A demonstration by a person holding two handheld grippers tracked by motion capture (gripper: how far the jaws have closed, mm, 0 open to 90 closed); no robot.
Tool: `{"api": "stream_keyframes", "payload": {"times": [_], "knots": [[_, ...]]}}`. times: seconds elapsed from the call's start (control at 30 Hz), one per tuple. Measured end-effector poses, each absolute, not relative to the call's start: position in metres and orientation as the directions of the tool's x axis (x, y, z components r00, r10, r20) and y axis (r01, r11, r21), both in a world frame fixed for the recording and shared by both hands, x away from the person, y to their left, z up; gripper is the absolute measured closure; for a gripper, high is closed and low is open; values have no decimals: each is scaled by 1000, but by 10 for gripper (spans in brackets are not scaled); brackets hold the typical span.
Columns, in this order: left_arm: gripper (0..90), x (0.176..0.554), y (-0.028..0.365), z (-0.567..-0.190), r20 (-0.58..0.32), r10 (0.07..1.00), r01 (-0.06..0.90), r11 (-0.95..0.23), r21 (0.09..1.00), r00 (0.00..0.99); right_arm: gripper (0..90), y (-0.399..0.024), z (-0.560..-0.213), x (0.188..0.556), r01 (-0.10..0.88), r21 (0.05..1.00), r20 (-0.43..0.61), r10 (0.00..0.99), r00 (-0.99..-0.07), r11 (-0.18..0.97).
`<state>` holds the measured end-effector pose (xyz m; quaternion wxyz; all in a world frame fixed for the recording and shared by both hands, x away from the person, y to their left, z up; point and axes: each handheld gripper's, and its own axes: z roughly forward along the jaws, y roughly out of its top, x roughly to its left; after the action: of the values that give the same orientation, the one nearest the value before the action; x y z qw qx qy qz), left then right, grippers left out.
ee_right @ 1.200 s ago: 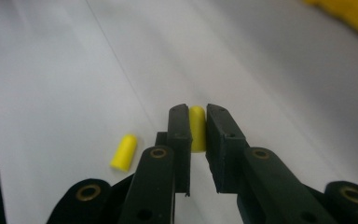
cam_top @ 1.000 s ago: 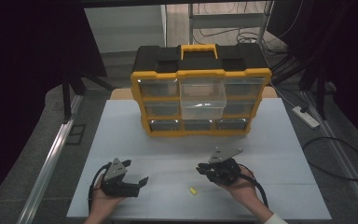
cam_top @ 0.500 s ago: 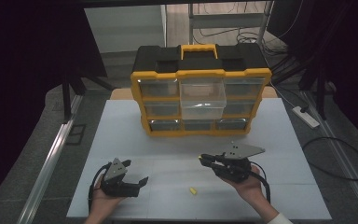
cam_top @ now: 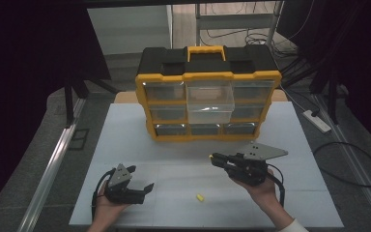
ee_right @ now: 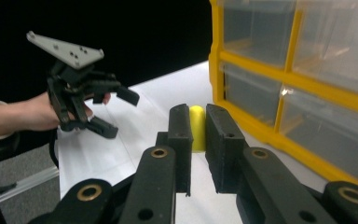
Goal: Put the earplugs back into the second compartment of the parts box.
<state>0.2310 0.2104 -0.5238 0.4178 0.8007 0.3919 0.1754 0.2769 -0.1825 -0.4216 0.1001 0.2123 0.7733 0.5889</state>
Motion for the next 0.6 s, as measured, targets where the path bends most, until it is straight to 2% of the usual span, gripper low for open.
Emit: {"api": "stream_keyframes", "payload": {"times": [0.6], "knots": [[68,230,212,-522,-56,772,478,-333,813,633,803,-182,-370,274,137,983,69,446,-892,123]]}}
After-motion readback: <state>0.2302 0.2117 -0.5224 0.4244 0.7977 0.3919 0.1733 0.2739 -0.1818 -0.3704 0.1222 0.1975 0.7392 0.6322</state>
